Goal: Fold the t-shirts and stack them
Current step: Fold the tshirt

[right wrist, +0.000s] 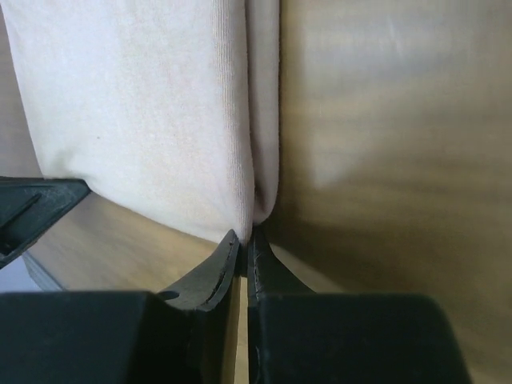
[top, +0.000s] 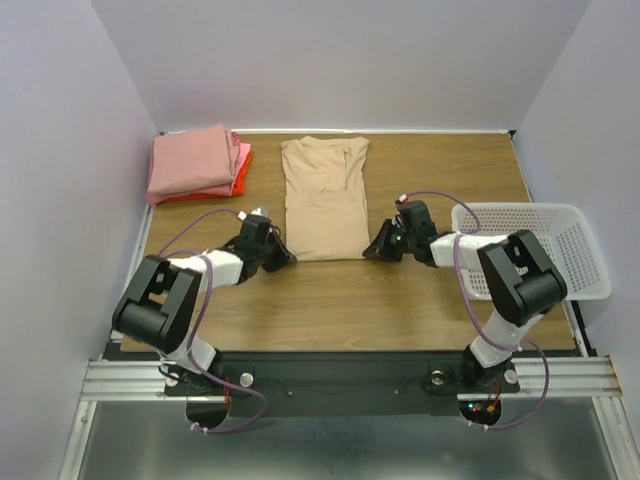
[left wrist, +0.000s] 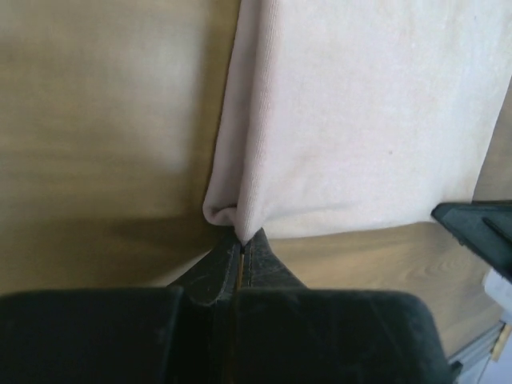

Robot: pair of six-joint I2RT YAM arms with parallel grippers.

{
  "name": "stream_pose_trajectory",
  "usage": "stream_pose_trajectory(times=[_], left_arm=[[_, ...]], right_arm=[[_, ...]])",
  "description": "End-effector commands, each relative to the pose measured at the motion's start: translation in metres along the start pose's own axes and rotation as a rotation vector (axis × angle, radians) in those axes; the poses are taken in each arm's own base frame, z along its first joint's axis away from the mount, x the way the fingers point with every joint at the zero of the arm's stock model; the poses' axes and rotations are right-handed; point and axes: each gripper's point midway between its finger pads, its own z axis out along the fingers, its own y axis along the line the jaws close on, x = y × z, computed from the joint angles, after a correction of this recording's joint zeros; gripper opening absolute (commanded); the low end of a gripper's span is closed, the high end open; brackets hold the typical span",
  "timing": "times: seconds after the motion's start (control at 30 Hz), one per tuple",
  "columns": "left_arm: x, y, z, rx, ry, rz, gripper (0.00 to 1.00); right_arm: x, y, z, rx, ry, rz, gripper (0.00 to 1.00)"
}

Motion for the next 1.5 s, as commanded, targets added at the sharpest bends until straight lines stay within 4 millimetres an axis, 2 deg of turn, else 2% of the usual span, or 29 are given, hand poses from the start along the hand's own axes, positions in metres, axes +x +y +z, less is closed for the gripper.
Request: stream_pose_trajectory(times=[0.0,0.03,0.07,0.1,0.13,0.17,0.2,0.23,0.37,0.4,0.53,0.6,0.67,0.7,0.77,0.8,0.83,0.9,0.93,0.97,1.0,1.03,1.1,1.17,1.27,1.33,1.37,1.43,1.47], left_arm=[[0.055,0.028,-0.027,-0.053,0.063,0.014,0.00],[0.069,0.022,-0.031,-0.034,0.083,0.035,0.00],[0.073,0.015,-0.041,-0.008,0.070,0.012,0.00],[0.086,0.022,-0.046,-0.017,0.091,0.004,0.00],[0.099,0.018,-0.052,0.005,0.113,0.014,0.00],[0.102,0.008,-0.062,0.049,0.103,0.016,0.00],[0.111,0.010,-0.067,0.053,0.117,-0.018,0.00],[0.115,0.005,-0.072,0.074,0.120,-0.018,0.00],[0.121,-0.008,-0.101,0.132,0.117,-0.040,0.00],[0.123,-0.004,-0.105,0.121,0.120,-0.047,0.00],[0.109,-0.020,-0.123,0.194,0.064,-0.064,0.00],[0.099,-0.036,-0.131,0.234,0.036,-0.054,0.00],[0.089,-0.040,-0.132,0.214,0.004,-0.038,0.00],[0.080,-0.054,-0.138,0.230,-0.010,-0.039,0.00],[0.062,-0.051,-0.133,0.157,-0.083,-0.019,0.00],[0.056,-0.056,-0.134,0.152,-0.101,-0.009,0.00],[0.043,-0.066,-0.135,0.145,-0.134,0.012,0.00],[0.028,-0.077,-0.137,0.140,-0.172,0.019,0.00],[0.014,-0.092,-0.144,0.156,-0.204,0.031,0.00],[0.005,-0.089,-0.139,0.112,-0.227,0.038,0.00],[-0.008,-0.100,-0.145,0.120,-0.254,0.044,0.00],[-0.013,-0.097,-0.139,0.083,-0.260,0.050,0.00],[-0.032,-0.095,-0.137,0.054,-0.290,0.030,0.00],[-0.046,-0.102,-0.135,0.066,-0.299,0.045,0.00],[-0.070,-0.101,-0.128,0.063,-0.318,0.045,0.00],[-0.086,-0.107,-0.128,0.071,-0.340,0.050,0.00],[-0.094,-0.103,-0.122,0.052,-0.341,0.059,0.00],[-0.110,-0.111,-0.122,0.062,-0.365,0.067,0.00],[-0.116,-0.109,-0.113,0.047,-0.365,0.068,0.00]], right_arm=[[0.024,0.003,-0.028,-0.030,0.009,-0.026,0.04],[0.033,0.005,-0.032,-0.036,0.020,-0.023,0.04],[0.036,0.013,-0.043,-0.062,0.005,-0.034,0.04],[0.056,0.002,-0.047,-0.042,0.042,-0.027,0.04],[0.068,0.003,-0.052,-0.044,0.061,-0.029,0.04],[0.075,0.001,-0.057,-0.037,0.071,-0.025,0.04],[0.081,0.004,-0.067,-0.042,0.071,-0.021,0.04],[0.096,-0.001,-0.073,-0.037,0.095,-0.017,0.04],[0.109,-0.001,-0.098,-0.038,0.067,0.040,0.01],[0.106,0.005,-0.104,-0.061,0.046,0.044,0.01],[0.080,0.041,-0.132,-0.177,-0.082,0.013,0.00],[0.072,0.047,-0.136,-0.178,-0.103,0.004,0.00],[0.059,0.058,-0.139,-0.186,-0.136,0.015,0.00],[0.054,0.062,-0.140,-0.185,-0.150,0.014,0.00],[0.033,0.073,-0.143,-0.177,-0.208,0.000,0.00],[0.032,0.070,-0.140,-0.160,-0.213,0.001,0.00],[0.017,0.078,-0.142,-0.152,-0.258,-0.005,0.00],[0.002,0.088,-0.145,-0.149,-0.297,-0.019,0.00],[-0.012,0.100,-0.150,-0.161,-0.332,-0.030,0.00],[-0.021,0.102,-0.151,-0.146,-0.360,-0.041,0.00],[-0.026,0.101,-0.145,-0.126,-0.363,-0.043,0.00],[-0.038,0.109,-0.149,-0.124,-0.399,-0.054,0.00],[-0.048,0.115,-0.147,-0.117,-0.411,-0.074,0.00],[-0.066,0.121,-0.143,-0.088,-0.447,-0.090,0.00],[-0.090,0.129,-0.137,-0.050,-0.495,-0.109,0.00],[-0.103,0.132,-0.134,-0.031,-0.520,-0.114,0.01],[-0.110,0.127,-0.128,0.000,-0.531,-0.114,0.00],[-0.128,0.135,-0.129,0.000,-0.562,-0.114,0.00],[-0.137,0.133,-0.129,0.011,-0.573,-0.110,0.00]])
